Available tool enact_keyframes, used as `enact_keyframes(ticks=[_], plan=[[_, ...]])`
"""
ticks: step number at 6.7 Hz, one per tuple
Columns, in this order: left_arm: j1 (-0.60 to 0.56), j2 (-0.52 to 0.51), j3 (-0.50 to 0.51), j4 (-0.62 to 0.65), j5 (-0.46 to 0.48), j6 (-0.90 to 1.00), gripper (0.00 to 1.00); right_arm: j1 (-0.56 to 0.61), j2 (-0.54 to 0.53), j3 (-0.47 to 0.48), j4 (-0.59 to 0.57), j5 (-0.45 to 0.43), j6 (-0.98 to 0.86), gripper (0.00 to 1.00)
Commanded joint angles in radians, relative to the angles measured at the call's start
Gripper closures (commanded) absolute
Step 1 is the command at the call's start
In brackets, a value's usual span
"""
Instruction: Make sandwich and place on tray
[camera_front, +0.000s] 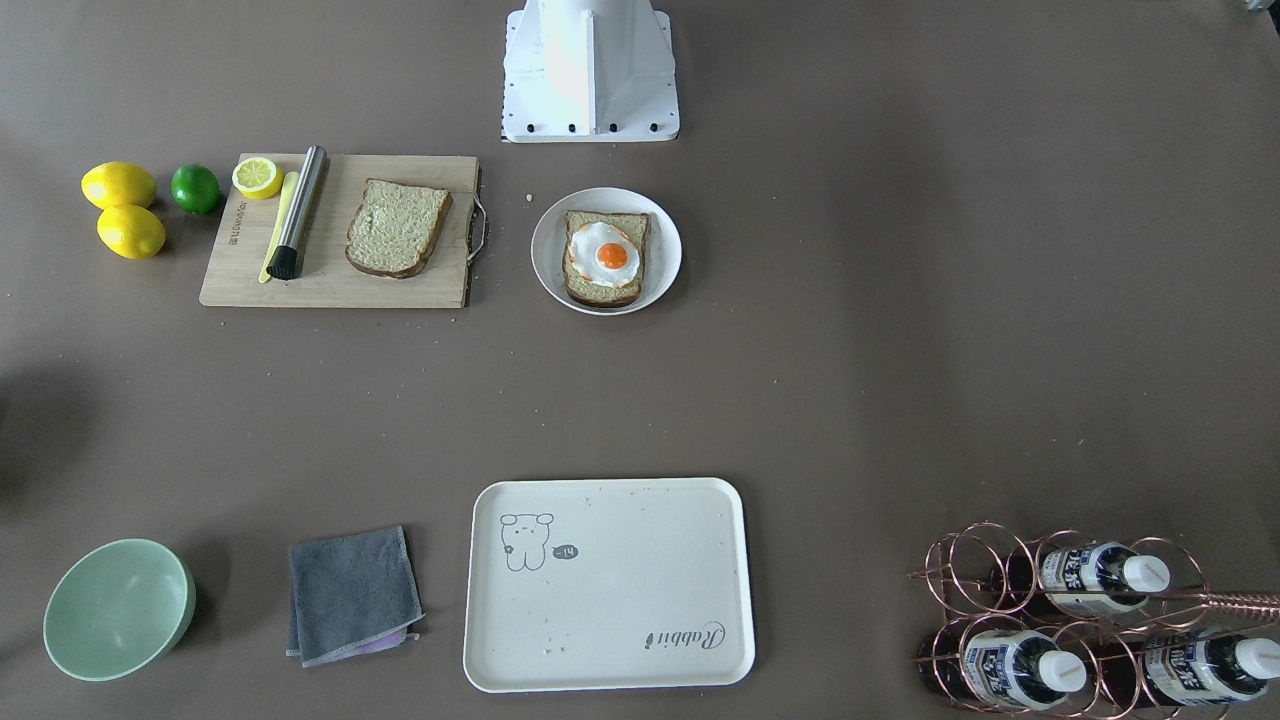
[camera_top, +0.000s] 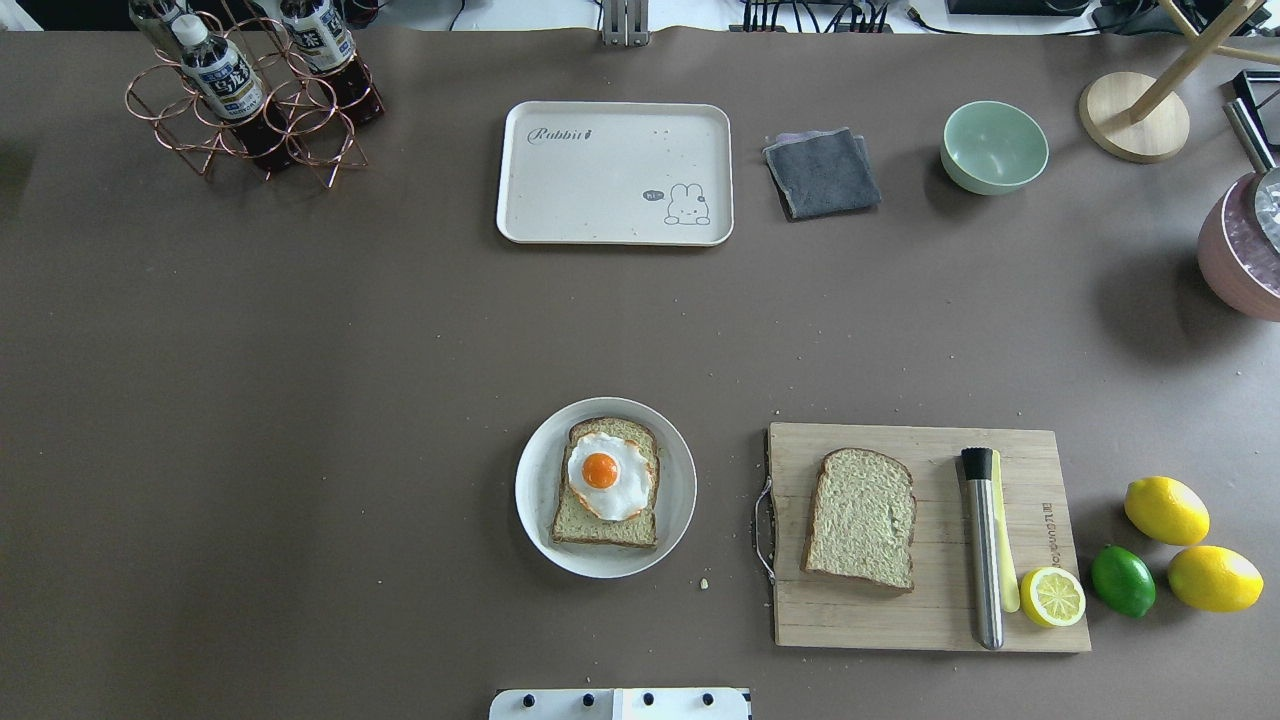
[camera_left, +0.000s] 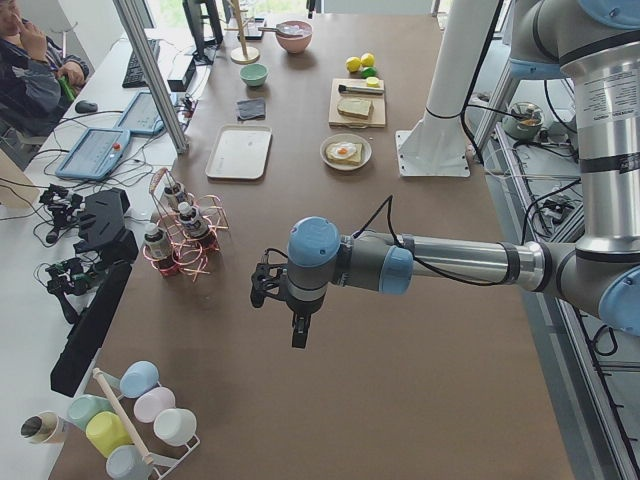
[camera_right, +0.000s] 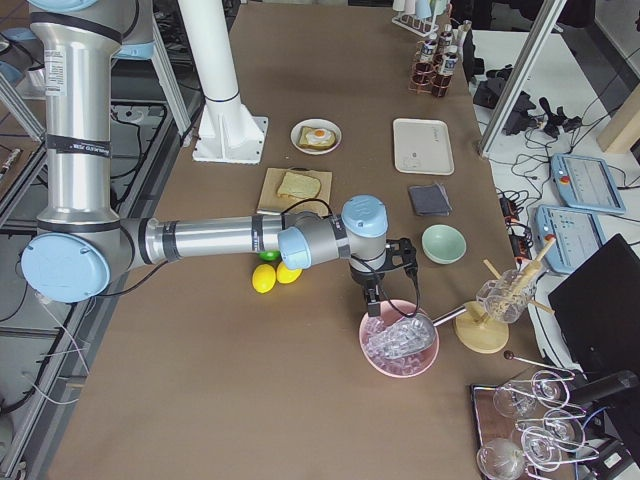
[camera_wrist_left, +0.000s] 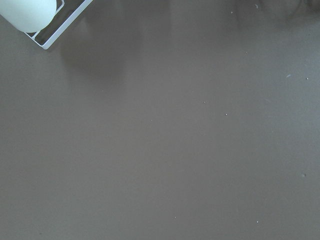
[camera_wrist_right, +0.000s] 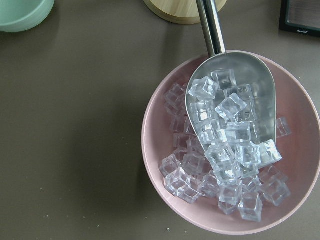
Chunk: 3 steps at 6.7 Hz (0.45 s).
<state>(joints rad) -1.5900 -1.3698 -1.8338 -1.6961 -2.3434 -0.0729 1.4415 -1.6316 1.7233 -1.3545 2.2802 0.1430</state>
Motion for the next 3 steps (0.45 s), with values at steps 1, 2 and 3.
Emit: enact_keyframes(ticks=[1, 2, 3], plan=[[-0.001, 0.008, -0.005, -0.022, -0.005, -0.005, 0.02, 0.000, -0.002, 0.002, 0.002, -0.001, 0.000, 0.00], [-0.001, 0.008, -0.005, -0.022, -0.007, -0.005, 0.02, 0.000, -0.004, -0.004, 0.000, -0.005, -0.008, 0.00], [-0.001, 0.009, -0.015, -0.022, -0.007, -0.004, 0.02, 0.000, -0.004, -0.002, 0.000, -0.001, -0.002, 0.00]])
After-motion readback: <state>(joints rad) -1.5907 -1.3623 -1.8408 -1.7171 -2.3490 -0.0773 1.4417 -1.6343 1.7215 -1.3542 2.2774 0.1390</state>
